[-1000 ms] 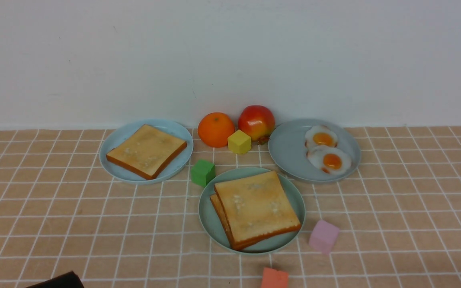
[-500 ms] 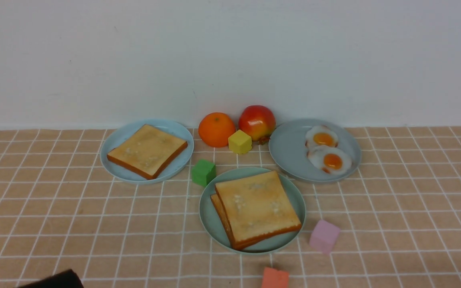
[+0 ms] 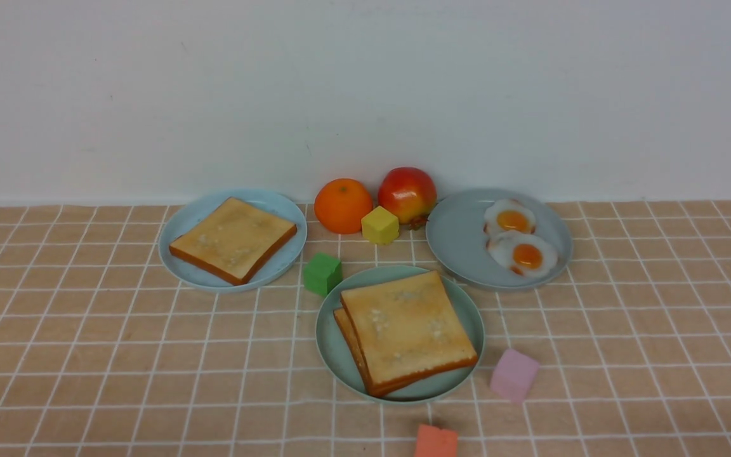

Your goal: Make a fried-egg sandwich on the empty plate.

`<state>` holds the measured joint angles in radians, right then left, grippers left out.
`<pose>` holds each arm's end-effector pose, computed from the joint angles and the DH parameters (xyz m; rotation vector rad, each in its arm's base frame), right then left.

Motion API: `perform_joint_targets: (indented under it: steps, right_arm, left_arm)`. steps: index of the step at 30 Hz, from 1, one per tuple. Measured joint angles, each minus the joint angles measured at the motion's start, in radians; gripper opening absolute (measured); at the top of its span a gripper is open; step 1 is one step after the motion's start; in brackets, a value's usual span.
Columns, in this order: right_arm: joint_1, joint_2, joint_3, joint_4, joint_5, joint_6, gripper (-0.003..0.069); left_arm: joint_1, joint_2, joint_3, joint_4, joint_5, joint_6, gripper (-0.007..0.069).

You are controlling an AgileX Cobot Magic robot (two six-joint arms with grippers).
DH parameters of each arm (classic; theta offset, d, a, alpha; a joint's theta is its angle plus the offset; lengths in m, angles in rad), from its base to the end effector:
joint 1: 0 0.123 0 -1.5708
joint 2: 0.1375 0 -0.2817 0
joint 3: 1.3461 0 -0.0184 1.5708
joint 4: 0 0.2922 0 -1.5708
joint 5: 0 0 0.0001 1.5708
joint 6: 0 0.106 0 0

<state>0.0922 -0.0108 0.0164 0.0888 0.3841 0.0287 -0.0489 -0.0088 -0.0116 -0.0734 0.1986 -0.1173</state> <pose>0.1106 0.0138 0.1692 -0.0053 1.8753 0.1711 0.1145 -0.0071 0.1992 -0.1058 1.6615 -0.1926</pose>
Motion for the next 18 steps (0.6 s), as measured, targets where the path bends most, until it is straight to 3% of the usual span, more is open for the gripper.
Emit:
perform_joint_targets:
  steps: [6, 18]
  right_arm:
    - [0.0, 0.0, 0.0, 0.0, 0.0, 0.0, 0.0005]
    - [0.0, 0.0, 0.0, 0.001, 0.0, 0.0, 0.0011]
  left_arm:
    - [0.008, -0.001, 0.043, 0.02, 0.175, -0.088, -0.0013]
    - [0.008, -0.001, 0.043, 0.023, 0.18, -0.095, -0.0013]
